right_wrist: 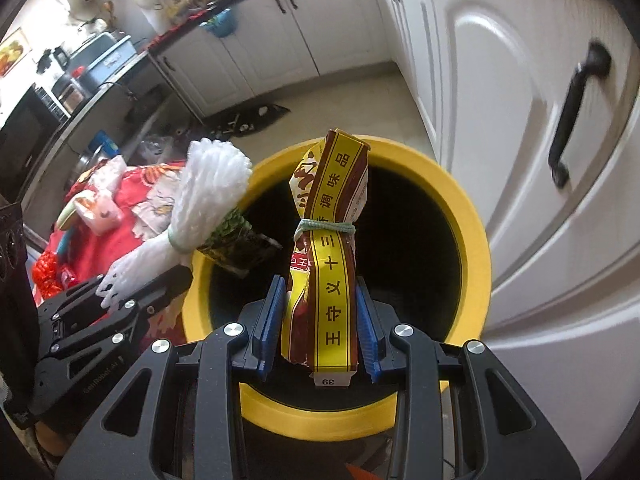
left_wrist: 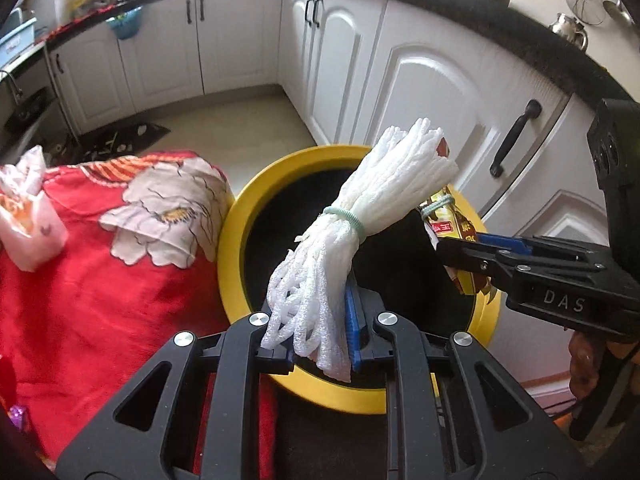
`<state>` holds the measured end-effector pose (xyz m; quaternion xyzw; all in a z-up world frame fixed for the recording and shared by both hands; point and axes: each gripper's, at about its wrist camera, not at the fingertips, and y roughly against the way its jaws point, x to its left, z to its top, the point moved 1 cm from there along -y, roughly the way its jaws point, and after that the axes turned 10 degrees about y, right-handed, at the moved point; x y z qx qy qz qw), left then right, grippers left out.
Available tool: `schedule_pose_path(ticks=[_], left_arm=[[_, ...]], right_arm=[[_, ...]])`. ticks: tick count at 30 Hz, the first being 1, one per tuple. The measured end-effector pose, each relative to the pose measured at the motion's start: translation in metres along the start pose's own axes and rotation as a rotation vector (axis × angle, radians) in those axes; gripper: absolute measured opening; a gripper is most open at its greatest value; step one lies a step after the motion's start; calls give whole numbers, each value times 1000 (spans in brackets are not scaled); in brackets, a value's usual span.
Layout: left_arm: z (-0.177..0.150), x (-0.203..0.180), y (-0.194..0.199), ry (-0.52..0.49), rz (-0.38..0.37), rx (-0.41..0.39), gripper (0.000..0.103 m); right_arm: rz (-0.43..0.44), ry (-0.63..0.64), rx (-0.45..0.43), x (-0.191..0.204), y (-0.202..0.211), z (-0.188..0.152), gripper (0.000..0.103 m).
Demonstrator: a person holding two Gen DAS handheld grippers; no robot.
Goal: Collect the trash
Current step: 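Carry the foam net and seasoning packet over the yellow-rimmed bin with both tools, then open both tools to drop the net and packet into the bin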
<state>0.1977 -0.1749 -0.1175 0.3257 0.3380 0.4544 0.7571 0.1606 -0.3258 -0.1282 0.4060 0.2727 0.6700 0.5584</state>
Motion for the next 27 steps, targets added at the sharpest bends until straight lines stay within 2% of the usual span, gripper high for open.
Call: schedule_pose_path(ticks=[3,6,7,9,10,11,12,13,17,19,23,25,27], left_arm=[[0,3,-4,5,-3,16,14],[-1,6,-14,16,-5,74,14],[-2,7,-15,18,-9,84,22],[-4,10,-14,24,-1,78,29],[-5,11,-13,25,2,71,30],[-5,12,-11,28,1,69,32],[-5,13,-9,33,2,66,39],[-5,15,-7,39,6,59,48],[-2,23,3,64,16,36,52],[-1,27,12,78,24,15,61],[2,37,31,105,37,-28,70],[4,41,40,119,41,-47,83],[4,45,49,133,44,-68,90]], right_arm=[[-3,-12,10,-4,-4,-3,33],[2,-15,29,-3,-7,-5,33],[7,-19,37,-2,-9,-6,34],[11,-24,51,-1,-11,-8,34],[10,-25,52,-1,-12,-8,34],[10,-27,54,-3,-13,-7,39],[9,-35,53,-3,-12,-7,45],[12,-42,52,-4,-11,-8,45],[8,-51,29,-7,-5,-6,49],[1,-52,16,-6,-2,-4,52],[-10,-42,-15,-3,5,0,58],[-12,-39,-27,1,7,2,60],[-15,-32,-41,3,11,3,63]])
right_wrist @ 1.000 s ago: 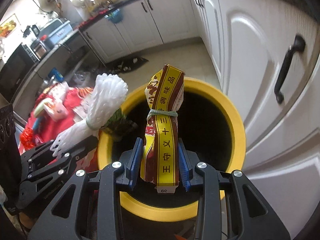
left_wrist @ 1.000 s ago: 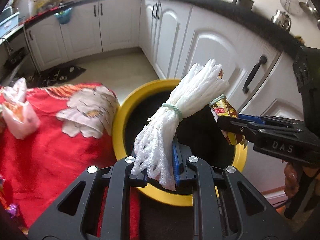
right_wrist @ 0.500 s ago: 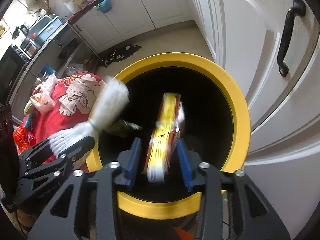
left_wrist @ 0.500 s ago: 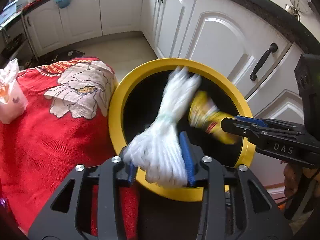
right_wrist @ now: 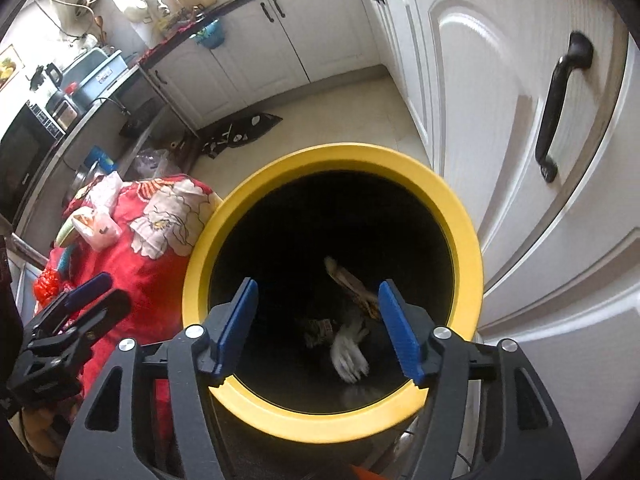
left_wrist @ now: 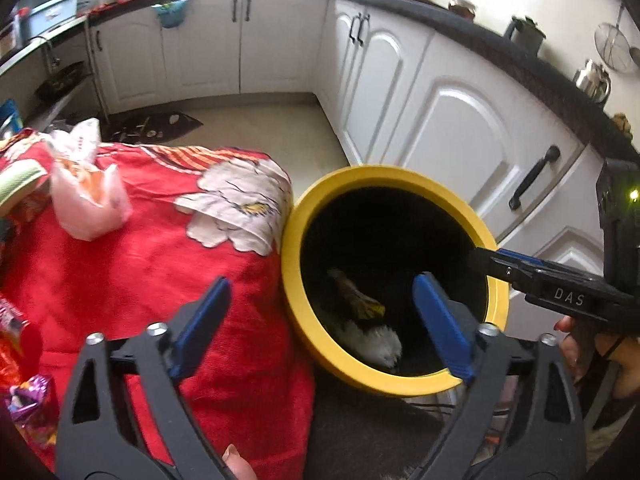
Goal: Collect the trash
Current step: 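Open both tools to drop the net and packet into the bin, then move both tools back over the table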
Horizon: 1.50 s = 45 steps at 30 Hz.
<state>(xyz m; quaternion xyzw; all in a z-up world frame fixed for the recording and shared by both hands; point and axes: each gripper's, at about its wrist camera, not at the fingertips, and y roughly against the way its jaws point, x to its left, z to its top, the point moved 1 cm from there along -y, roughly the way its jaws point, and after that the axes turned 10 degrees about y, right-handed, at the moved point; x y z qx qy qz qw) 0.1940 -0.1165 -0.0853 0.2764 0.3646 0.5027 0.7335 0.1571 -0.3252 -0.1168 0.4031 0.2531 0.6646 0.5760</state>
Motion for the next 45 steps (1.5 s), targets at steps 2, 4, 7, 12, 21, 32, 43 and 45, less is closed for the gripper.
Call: schedule_pose_path(ticks=[2,4,7,12,21,32,43,45], left_arm=[[2,0,6,11,10,-14,92],[1,2,10,21,16,-25,92],[1,5,17,40,23,-38,92],[0,14,30,67,35,-62,92],[-1,33,54,113,63,-114,92],[-5,64,84,176,88,-175,92],[-9,97,110,243,119,-231,92],[-9,103,114,254,125,-240,92]], right_arm=[[-2,7,-11,2,3,1,66],[-3,15,-21,5,6,1,68],[-2,28,-36,9,10,3,71],[-5,54,-65,20,18,5,72],[19,115,-123,49,39,12,74],[62,211,-181,93,57,15,76],[100,283,-188,127,60,14,76],[111,297,-190,134,60,14,76]])
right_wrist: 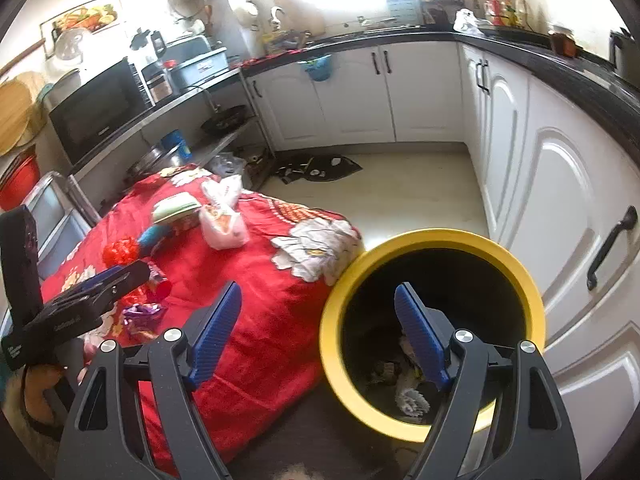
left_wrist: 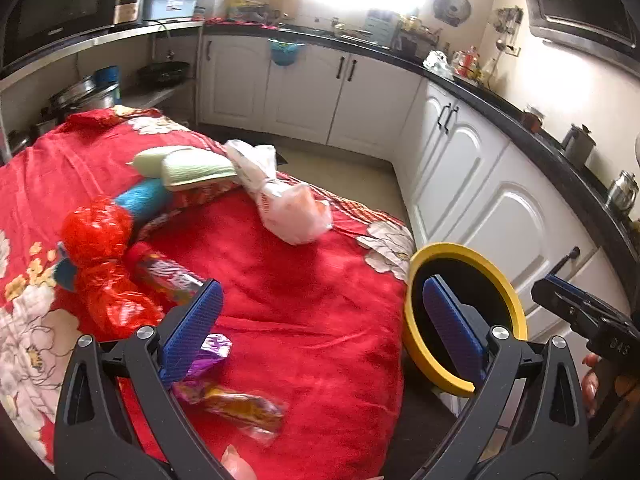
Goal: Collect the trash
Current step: 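Move both tools back over the table, then grasp the red mesh bag with the left tool while the right tool grasps the white plastic bag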
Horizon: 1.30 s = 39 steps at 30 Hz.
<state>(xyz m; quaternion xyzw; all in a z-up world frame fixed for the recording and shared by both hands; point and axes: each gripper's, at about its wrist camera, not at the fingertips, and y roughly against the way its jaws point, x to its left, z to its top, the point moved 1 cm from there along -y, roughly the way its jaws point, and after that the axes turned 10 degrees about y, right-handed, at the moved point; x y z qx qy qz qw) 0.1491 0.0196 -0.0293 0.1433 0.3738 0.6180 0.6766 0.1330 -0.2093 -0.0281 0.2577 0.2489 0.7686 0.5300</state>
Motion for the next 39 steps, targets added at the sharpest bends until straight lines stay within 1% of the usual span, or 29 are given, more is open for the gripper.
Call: schedule_pose_path(ticks=[15,23,28,32,39], left_arm=[[10,60,20,98,72,-52,92],[13,95,29,154,110,-68,92],[14,114,29,197,134,-72,92],[14,131,27,238,153,-68,92],[12,154,15,307,167,-40,92]], right_arm=[[97,140,-7,67,-19,19,76],[125,215,1,96,-42,31,76],[140,254,16,110,-61,41,77],[135,284,27,119,-83,48,77],[126,301,59,126,-123,61,77]])
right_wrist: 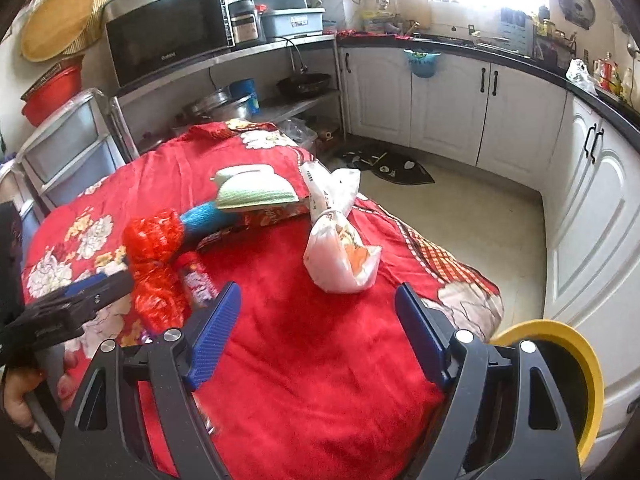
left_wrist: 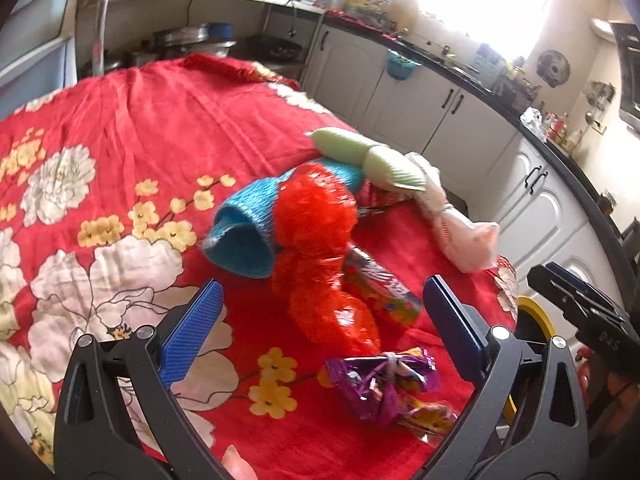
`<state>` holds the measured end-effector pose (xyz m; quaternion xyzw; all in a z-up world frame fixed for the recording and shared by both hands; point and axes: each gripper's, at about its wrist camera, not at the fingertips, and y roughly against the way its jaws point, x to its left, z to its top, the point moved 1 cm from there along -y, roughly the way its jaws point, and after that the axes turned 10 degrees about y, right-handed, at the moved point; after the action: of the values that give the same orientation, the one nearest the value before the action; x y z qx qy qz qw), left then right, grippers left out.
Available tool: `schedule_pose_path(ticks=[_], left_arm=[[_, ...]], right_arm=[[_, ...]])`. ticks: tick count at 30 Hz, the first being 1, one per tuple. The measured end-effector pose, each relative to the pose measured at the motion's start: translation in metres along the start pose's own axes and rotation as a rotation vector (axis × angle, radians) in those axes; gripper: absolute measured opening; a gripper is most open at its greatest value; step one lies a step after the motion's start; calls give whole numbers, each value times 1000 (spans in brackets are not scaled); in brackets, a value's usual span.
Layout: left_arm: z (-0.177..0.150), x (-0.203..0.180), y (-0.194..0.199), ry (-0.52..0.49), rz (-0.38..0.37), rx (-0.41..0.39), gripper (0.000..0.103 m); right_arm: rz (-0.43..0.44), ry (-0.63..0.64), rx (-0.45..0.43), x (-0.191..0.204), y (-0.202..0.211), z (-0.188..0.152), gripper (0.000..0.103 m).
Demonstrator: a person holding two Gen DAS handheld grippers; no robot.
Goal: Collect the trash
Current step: 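Grasp the red mesh bag with the left tool while the right tool grasps the white plastic bag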
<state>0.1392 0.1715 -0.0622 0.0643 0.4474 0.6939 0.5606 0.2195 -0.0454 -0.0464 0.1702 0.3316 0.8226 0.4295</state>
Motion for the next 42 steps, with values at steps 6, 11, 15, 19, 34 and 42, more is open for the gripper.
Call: schedule_pose_path(ticks=[6,11,15,19,34,42], left_arm=[[3,17,-18,87,-23,58,92],[2,20,-26,116,-35,85,86],[2,20,-31,123,-36,98,80],[0,21,-35,132,-26,112,69],[-7,20,-34,107,-43,132,18],[-3,20,-12,95,-54,63,16]], right_arm=[[-7,0,49,-8,-32,11,77],[-1,-37,83,-19,-56,16,77],[6,-53,106,-22,-73,20,77],[8,-68,138,-26,-88,20,77],[58,-146,143,-37,-81,-5,37],[64,-145,126,-35,-60,-24,33]])
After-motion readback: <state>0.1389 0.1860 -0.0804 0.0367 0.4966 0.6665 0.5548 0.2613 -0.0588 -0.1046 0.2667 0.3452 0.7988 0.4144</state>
